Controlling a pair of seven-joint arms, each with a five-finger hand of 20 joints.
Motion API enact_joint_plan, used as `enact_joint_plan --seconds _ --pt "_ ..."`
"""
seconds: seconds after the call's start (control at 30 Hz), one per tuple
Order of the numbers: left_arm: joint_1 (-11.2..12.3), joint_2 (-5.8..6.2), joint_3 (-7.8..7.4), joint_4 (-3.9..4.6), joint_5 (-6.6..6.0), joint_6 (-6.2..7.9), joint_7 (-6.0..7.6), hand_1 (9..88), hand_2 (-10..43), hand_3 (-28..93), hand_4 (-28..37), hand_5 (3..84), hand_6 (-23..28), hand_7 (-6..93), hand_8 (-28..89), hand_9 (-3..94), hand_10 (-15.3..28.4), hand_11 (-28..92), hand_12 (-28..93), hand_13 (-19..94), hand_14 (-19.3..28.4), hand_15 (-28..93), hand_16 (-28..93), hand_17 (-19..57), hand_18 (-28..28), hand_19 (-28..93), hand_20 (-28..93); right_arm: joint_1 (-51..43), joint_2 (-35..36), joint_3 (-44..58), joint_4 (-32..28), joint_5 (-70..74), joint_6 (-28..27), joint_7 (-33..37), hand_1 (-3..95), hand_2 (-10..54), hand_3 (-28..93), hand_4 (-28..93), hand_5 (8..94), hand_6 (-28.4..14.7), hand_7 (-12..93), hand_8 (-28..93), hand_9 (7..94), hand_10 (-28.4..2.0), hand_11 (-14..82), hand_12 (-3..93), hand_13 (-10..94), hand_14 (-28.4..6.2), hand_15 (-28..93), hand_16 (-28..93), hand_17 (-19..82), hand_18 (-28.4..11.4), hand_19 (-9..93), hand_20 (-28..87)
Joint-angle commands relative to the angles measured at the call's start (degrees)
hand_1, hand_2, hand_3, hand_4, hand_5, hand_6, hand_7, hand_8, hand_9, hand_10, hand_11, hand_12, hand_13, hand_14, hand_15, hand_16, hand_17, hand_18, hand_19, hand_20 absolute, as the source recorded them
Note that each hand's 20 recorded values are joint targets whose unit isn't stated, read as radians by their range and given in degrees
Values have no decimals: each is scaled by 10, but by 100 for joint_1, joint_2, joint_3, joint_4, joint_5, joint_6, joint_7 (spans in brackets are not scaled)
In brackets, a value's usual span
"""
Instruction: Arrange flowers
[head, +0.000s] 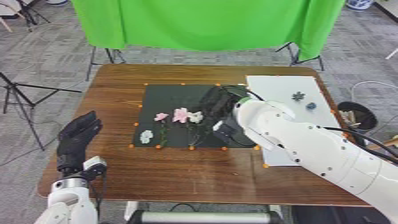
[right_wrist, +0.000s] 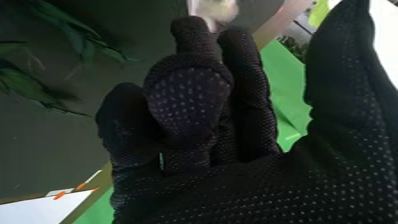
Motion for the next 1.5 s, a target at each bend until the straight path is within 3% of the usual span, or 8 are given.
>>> enact_joint_plan --seconds 0.03,0.3,0.47,0.63,0.83,1.5 --pt "21 -17 -15 15 24 -72 -39 565 -55 678 -85 496 9 284 -119 388 109 255 107 385 117 202 -11 234 108 135 348 92 24 60 2 6 80 -45 324 -95 740 -232 622 18 143 -96 712 -160 97 161 909 -43 565 312 615 -152 932 558" --pt "22 -22 -13 17 19 -75 -49 565 -56 679 -86 496 8 283 -119 390 109 257 108 385 117 204 -10 230 108 141 341 79 44 14 -2 453 446 -495 322 -95 720 -212 618 14 143 -93 707 -161 97 161 906 -45 566 311 610 -153 932 556" --pt "0 -31 -8 28 30 -85 -66 565 -55 678 -87 496 8 282 -119 390 108 256 108 385 117 204 -10 228 108 143 337 74 -45 -57 92 866 249 -1026 271 -80 718 -193 586 1 136 -91 684 -152 89 152 903 -51 571 308 606 -151 932 552" --pt "-66 -32 40 53 42 -114 -78 564 -55 677 -86 495 7 281 -119 390 107 255 108 385 117 204 -10 227 108 146 335 93 -162 -124 136 790 -79 -1062 220 -27 714 -192 556 -9 123 -84 647 -152 81 133 903 -60 569 299 603 -156 932 540" --pt "-51 -47 21 47 54 -108 -92 564 -54 676 -85 495 7 280 -118 389 108 253 108 384 117 203 -10 225 108 148 332 77 -218 -123 211 569 -401 -960 198 -8 712 -189 528 -15 109 -77 609 -143 75 114 902 -63 566 293 600 -162 932 525" --pt "-19 -52 -6 32 59 -122 -124 563 -55 678 -85 496 7 280 -118 390 107 250 110 384 117 202 -9 220 108 151 326 95 -85 -78 374 258 -259 -617 179 -5 712 -185 512 -19 104 -72 584 -149 74 105 897 -71 564 290 594 -169 932 515"
